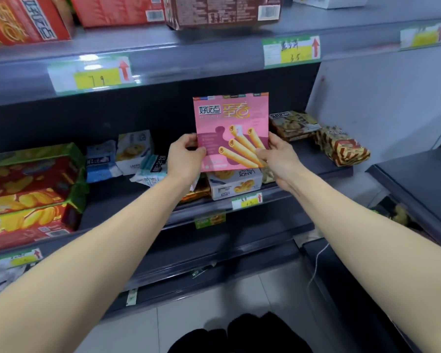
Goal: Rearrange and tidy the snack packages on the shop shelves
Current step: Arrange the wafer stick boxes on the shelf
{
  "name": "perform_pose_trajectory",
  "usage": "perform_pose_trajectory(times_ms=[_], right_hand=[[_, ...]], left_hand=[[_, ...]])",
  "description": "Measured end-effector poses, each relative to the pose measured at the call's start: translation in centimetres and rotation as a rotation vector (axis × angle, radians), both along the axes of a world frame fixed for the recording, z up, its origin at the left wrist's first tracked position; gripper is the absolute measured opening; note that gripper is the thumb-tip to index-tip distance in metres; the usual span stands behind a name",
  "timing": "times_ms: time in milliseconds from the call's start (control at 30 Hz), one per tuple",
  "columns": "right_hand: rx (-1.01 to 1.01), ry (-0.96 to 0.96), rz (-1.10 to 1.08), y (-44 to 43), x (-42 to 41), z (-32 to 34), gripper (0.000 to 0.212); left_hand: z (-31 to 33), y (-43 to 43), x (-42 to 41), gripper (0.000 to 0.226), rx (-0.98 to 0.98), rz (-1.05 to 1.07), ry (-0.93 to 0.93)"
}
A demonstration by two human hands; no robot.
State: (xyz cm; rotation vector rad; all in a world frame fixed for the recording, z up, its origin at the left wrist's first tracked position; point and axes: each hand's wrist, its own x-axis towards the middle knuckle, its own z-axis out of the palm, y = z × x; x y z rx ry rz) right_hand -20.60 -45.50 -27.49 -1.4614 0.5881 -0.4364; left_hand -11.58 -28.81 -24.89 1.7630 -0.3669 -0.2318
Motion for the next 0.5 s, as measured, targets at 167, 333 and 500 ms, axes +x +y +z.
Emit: perform_pose_trajectory(times_ms=[167,333,500], right_hand=[[0.063,-0.036,-0.027,-3.8,2.7,0.6,0.062],[0.685,-0.21,0.02,-8.4,5.1,1.0,0.032],[1.098,-0.29,0.06,-14.2,7.1,0.0,0.045]], left_hand=[[-0.4,-3.7,2.2,0.044,-0.055,-0.091,0.086],[-0.8,-8.5,3.9,0.042,-0.119,-0.167,0.209],[-2.7,-14.1,5.7,0.049,-0.099,-0.184,0.241]])
